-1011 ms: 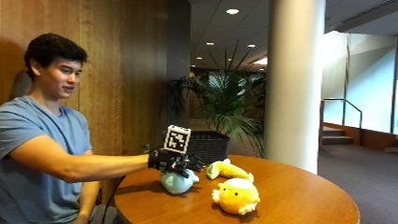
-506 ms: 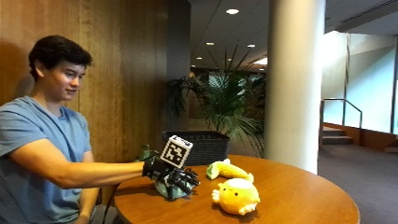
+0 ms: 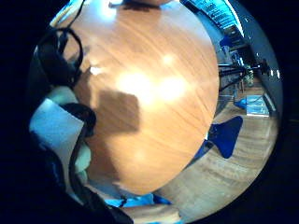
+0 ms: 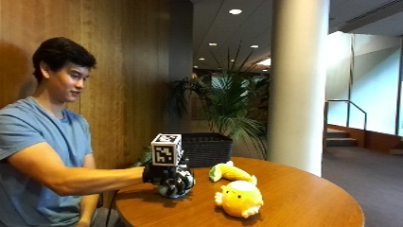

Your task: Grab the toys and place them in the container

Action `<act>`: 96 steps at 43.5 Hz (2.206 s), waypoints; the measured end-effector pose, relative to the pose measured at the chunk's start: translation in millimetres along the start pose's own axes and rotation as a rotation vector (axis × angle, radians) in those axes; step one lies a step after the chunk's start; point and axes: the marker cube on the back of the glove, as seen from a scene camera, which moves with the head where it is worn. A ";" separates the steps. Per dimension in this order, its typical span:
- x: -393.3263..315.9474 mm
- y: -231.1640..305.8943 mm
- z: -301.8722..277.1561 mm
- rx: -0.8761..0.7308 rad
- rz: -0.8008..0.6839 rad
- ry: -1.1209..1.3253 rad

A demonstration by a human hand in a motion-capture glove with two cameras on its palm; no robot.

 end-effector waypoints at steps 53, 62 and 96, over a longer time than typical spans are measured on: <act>-334.0 -83.6 -261.4 0.240 -0.165 0.015; -346.2 -72.5 -247.7 0.227 -0.409 -0.014; -405.4 -73.9 -175.9 -0.021 -0.436 -0.017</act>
